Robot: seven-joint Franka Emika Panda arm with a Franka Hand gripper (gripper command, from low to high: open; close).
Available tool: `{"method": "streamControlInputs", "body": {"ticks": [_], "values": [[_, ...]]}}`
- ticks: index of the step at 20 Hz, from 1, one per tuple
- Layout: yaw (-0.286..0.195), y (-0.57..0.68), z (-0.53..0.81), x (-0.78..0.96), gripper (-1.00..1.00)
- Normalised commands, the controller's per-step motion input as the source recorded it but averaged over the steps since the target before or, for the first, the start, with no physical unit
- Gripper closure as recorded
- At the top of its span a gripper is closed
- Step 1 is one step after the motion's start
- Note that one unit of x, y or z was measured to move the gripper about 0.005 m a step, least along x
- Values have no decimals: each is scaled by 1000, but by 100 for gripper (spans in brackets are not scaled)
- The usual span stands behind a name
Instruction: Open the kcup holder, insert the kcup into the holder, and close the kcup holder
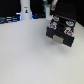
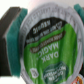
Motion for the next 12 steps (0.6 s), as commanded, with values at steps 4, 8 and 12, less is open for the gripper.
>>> {"method": "streamControlInputs", "body": {"ticks": [4, 8, 12], "values": [[6, 694, 254, 204, 100], [9, 682, 176, 150, 100], [13, 654, 45, 96, 100]]}}
